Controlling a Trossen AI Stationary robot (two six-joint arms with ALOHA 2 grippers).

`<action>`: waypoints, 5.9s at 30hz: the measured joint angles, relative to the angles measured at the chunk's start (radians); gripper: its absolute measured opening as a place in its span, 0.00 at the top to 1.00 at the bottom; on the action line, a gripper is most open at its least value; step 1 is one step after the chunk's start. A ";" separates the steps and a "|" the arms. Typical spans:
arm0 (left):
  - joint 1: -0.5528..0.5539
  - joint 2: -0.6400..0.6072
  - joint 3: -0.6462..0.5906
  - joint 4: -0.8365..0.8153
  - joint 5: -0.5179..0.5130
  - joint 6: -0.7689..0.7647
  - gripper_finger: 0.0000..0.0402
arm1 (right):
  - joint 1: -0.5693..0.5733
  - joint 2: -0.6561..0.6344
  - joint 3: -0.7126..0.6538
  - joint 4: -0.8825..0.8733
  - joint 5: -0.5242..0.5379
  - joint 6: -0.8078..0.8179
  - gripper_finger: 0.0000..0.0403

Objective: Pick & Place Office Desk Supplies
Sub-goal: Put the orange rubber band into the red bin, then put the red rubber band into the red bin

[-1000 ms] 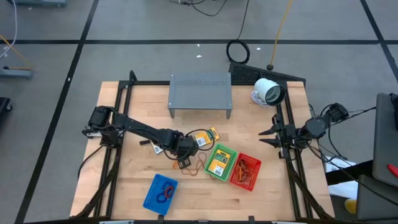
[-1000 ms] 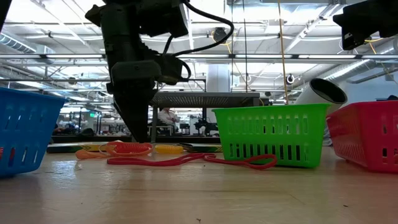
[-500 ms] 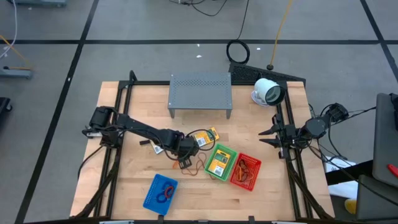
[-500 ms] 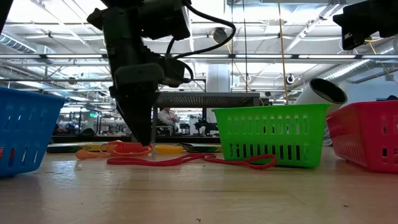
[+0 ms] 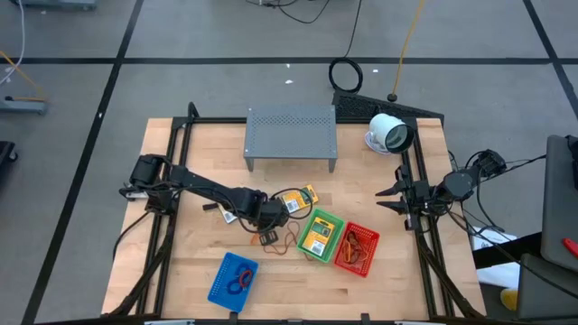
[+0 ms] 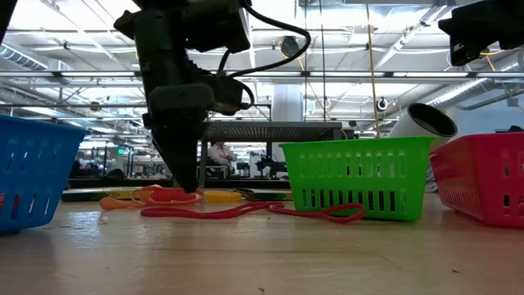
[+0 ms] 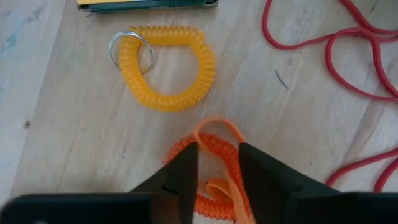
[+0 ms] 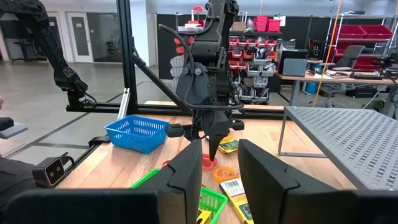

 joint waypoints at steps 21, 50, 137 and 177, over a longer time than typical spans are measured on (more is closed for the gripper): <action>-0.053 -0.056 0.001 0.015 -0.026 0.023 0.99 | 0.000 0.000 0.000 0.000 0.000 0.000 0.76; -0.184 -0.037 0.282 0.334 -0.165 0.494 0.99 | 0.000 0.000 0.000 0.000 0.000 0.000 0.77; -0.158 0.222 0.721 -0.412 0.037 0.450 0.55 | 0.000 0.000 0.000 0.000 0.000 0.000 0.76; -0.217 0.129 0.273 -0.061 0.097 0.271 0.55 | 0.000 0.000 0.000 0.000 0.000 0.000 0.76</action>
